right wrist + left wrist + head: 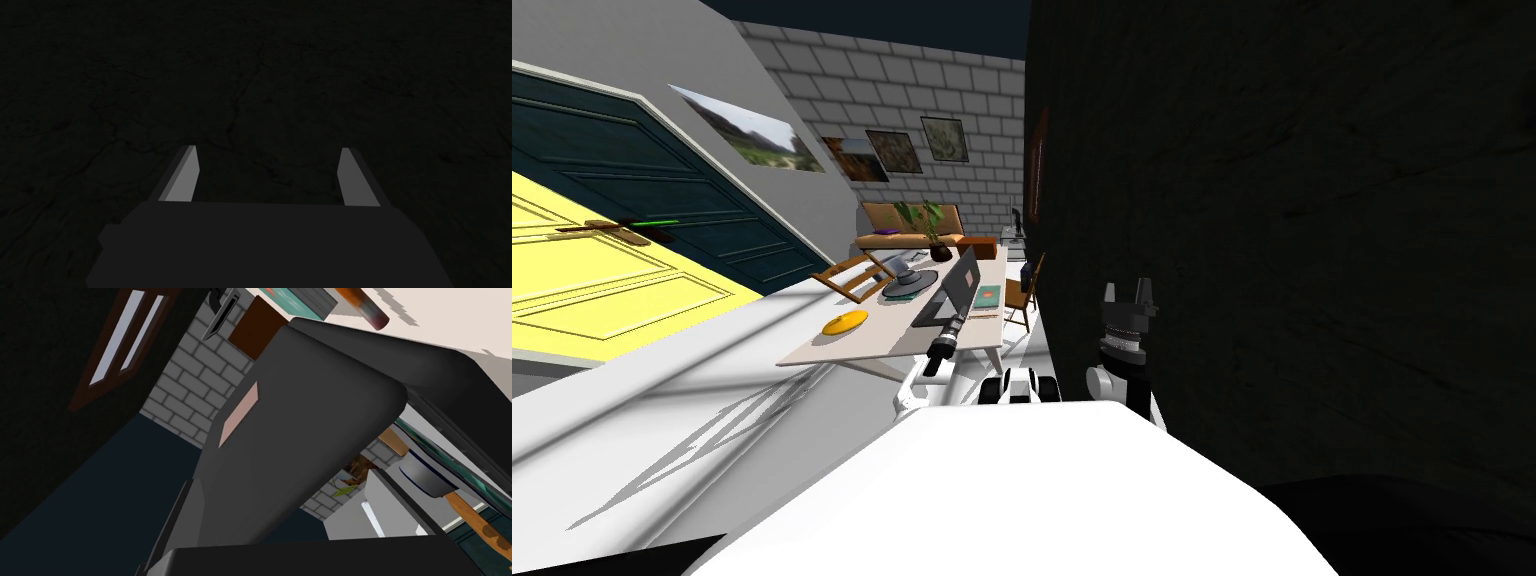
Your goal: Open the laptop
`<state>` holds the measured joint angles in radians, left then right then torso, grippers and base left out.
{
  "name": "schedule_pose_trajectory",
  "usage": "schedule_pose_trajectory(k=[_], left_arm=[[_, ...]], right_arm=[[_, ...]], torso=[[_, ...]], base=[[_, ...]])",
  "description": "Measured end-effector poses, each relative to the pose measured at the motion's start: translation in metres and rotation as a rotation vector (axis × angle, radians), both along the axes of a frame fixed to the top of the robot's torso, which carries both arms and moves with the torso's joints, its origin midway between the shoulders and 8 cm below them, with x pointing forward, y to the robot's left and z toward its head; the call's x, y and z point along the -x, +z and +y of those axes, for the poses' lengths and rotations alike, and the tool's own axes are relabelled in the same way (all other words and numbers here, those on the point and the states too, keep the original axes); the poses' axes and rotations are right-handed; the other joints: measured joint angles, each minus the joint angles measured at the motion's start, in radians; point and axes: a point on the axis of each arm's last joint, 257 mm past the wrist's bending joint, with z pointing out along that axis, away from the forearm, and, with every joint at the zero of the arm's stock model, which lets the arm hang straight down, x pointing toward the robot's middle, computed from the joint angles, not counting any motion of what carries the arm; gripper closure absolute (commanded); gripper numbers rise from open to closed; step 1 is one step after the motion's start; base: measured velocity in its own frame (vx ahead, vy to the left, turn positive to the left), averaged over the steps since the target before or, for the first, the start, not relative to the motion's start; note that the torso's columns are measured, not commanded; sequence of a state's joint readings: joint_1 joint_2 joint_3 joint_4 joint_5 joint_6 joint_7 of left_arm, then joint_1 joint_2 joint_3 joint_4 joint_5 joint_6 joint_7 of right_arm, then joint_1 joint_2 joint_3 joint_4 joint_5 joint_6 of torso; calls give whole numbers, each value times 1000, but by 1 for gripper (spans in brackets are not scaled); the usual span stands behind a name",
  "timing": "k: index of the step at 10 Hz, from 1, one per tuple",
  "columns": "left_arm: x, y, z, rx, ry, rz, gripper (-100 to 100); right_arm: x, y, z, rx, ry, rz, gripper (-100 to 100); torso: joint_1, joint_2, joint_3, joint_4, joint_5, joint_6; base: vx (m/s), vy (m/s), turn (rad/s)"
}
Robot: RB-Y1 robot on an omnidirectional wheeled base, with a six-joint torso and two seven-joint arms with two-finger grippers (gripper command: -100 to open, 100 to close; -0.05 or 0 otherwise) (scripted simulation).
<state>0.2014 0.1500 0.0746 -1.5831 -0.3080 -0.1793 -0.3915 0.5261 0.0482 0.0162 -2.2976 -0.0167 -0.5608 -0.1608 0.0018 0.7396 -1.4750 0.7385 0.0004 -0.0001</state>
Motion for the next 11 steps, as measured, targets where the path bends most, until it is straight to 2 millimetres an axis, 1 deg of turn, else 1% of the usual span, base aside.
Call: schedule_pose_trajectory(k=[1, 2, 3, 4, 7, 11], left_arm=[[0, 0, 0, 0, 0, 0, 100], [0, 0, 0, 0, 0, 0, 100], [-3, 0, -2, 21, 1, -2, 100], [-6, 2, -7, 72, 3, -12, 100], [-15, 4, -20, 200, 0, -24, 100], [-23, 0, -35, 361, 1, -24, 100]], right_arm=[[0, 0, 0, 0, 0, 0, 0], [0, 0, 0, 0, 0, 0, 0], [0, 0, 0, 0, 0, 0, 0], [0, 0, 0, 0, 0, 0, 0], [0, 0, 0, 0, 0, 0, 0], [0, 0, 0, 0, 0, 0, 0]], torso=[[0, 0, 0, 0, 0, 0], [-1, -1, -1, 0, 0, 0], [4, -1, 0, 0, 4, 1], [5, -2, -1, -2, 6, 2], [0, -5, -2, -3, 3, 0], [-1, -2, -1, 0, 0, 0]], base=[[0, 0, 0], [-20, 61, 12], [-23, 94, 4], [-29, 92, -14], [-34, 69, -4], [-22, 64, -4]])
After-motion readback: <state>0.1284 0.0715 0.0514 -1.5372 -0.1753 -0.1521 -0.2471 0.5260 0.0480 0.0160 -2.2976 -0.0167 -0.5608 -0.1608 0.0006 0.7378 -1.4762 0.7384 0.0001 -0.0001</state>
